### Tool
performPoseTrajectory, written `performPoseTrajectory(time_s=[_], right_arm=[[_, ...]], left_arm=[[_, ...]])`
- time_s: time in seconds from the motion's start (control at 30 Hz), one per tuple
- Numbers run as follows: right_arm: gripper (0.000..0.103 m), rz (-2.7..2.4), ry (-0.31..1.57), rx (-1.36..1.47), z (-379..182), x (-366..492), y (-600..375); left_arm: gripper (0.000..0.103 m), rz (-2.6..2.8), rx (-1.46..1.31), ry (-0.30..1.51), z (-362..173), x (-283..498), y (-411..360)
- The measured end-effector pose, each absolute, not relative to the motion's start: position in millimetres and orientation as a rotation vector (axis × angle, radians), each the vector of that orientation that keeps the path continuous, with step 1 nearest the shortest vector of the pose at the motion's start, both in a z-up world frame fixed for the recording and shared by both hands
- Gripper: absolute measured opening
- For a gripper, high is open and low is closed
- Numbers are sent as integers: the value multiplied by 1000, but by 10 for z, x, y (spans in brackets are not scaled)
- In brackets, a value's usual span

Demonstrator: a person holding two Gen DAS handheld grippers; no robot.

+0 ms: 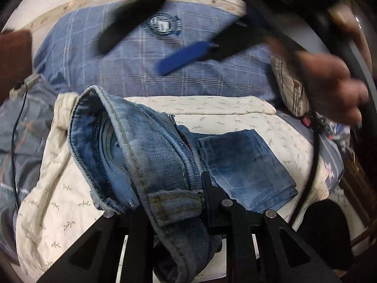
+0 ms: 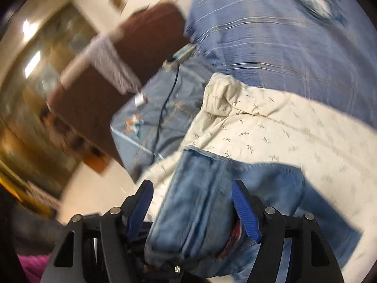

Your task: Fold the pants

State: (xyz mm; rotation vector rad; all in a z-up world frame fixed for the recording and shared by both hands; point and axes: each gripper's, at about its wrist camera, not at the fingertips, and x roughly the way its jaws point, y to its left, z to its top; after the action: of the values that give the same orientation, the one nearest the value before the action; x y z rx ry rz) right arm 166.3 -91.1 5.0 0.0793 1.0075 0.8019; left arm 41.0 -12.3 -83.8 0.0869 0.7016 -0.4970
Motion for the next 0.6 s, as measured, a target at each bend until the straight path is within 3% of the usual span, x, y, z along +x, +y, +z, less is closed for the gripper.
performPoseTrajectory(time_s=[0.2,0.23,0.27,0.37,0.6], right_arm=[[71,673,1062,-55,-160,1672,-711],[60,651,1063,-63,-179,1682,-740],[38,624,1058,-89,-209,1678,-790],[21,578,1032,-61,-222,1679,-1015],[17,476,943,129,-247,1515,-1992]], left_arm=[[19,-519,189,667,-838,295,-321],[19,-522,198,663,-834,278,-344],[19,-526,200,665,-830,274,-363],[19,-545,220,660,-804,250,-445],[19,-646,367,626,-739,150,-990]])
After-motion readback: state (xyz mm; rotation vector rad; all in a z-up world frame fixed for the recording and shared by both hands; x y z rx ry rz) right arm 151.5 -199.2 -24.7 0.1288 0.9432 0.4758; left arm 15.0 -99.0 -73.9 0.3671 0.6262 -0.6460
